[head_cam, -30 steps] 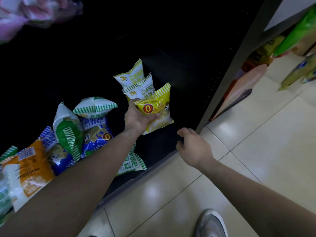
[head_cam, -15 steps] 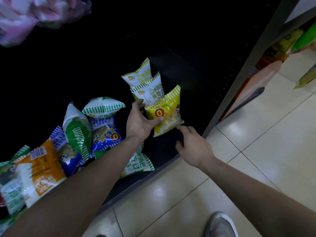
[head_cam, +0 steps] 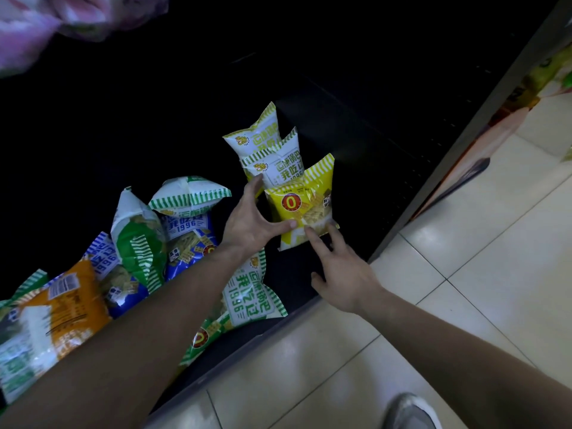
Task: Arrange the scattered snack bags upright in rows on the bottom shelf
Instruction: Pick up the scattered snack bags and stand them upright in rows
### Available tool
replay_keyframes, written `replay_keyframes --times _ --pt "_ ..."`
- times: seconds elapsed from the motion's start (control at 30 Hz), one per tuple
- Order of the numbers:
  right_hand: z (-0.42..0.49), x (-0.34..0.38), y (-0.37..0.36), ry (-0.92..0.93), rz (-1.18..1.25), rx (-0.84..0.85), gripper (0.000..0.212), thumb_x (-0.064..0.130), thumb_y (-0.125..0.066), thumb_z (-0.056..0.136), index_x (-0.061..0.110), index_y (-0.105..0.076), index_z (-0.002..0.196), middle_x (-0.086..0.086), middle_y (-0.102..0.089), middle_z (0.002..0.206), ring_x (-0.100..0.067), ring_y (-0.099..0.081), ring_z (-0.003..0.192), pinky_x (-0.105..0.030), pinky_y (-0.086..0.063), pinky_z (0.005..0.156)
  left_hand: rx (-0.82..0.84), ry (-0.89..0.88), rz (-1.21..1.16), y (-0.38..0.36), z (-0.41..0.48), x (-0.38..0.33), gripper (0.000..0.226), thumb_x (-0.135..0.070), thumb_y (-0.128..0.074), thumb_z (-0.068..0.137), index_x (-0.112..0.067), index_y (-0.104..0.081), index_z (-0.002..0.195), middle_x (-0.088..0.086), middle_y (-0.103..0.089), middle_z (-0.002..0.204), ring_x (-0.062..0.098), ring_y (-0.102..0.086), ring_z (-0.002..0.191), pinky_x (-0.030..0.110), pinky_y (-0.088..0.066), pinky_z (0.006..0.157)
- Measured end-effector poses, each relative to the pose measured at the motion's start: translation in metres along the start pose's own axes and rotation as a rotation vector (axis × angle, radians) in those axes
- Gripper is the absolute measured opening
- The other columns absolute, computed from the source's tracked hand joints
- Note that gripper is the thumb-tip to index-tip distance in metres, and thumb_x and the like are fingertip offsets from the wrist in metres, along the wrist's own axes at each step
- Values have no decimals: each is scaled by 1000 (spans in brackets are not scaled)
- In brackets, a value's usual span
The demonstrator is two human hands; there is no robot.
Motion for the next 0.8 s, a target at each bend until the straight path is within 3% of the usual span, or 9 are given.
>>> replay_keyframes --times 0.23,0.33,0.5,0.7,0.8 --pt "-2 4 3 -25 -46 31 93 34 -53 91 49 20 148 -2 10 164 -36 -29 141 -52 -44 102 53 34 39 7 1 -5 115 -42 -89 66 -29 -16 155 -7 -35 157 17 -36 141 34 -36 111" --pt "-10 11 12 -59 -96 42 83 35 -52 92 38 2 154 -7 -4 162 -37 -33 137 -50 -45 101 42 63 123 26 -11 -7 112 -45 -87 67 -26 -20 154 -3 -39 154 20 -40 139 40 -39 110" --pt "-26 56 46 22 -177 11 61 35 -51 92 25 -27 148 -8 -36 141 -34 -45 125 -47 -51 90 54 -15 364 83 -48 -27 102 -54 -79 73 -27 -23 154 -1 -37 155 20 -42 137 36 -42 108" --pt "-28 123 85 149 -219 -63 53 33 -52 94 22 -36 143 -9 -38 137 -33 -44 124 -43 -48 88 -53 -42 642 155 -76 -26 88 -52 -70 84 -29 -22 154 -3 -31 158 23 -43 136 37 -48 99" --pt "-16 139 88 174 -238 -49 55 34 -52 95 22 -34 145 -9 -36 139 -33 -42 127 -47 -50 89 -107 -47 759 172 -75 -13 87 -50 -71 84 -27 -25 154 1 -37 154 26 -45 133 40 -50 96"
Point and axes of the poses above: each hand's wrist, its own z-axis towards the middle knuckle, its own y-axis out of the back of the hand, x = y × z, the point moved 8 cm from there along z, towards the middle knuckle
